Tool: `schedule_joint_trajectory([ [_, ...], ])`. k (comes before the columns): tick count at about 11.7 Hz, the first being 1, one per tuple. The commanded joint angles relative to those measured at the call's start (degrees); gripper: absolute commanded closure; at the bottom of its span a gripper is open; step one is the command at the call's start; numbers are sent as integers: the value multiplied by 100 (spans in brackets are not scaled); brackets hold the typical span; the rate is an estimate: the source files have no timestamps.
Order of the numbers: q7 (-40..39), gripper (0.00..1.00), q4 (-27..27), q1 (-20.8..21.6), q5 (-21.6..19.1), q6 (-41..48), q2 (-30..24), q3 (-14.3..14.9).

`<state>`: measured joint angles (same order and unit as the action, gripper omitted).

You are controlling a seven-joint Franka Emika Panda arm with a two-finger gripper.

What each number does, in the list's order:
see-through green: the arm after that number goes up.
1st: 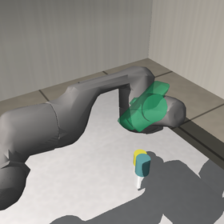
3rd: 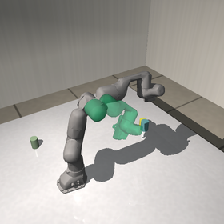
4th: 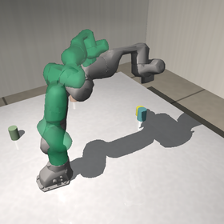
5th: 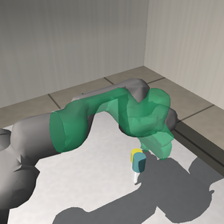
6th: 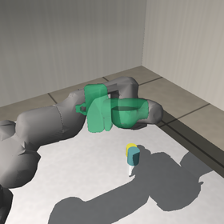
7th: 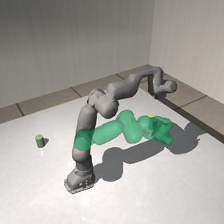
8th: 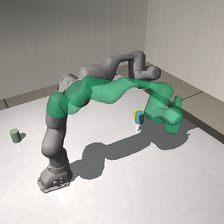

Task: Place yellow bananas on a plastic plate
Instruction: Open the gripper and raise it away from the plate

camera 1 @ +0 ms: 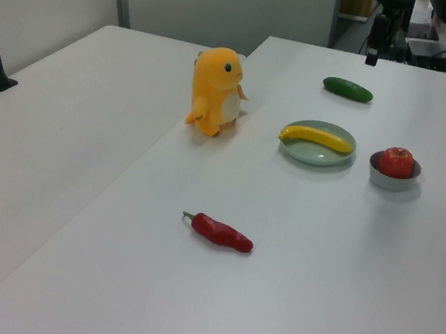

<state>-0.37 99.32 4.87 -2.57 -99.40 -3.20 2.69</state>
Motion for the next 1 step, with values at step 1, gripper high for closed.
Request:
schedule_joint_trajectory([
  [1,-103,0,44,49,55,-106,56,4],
])
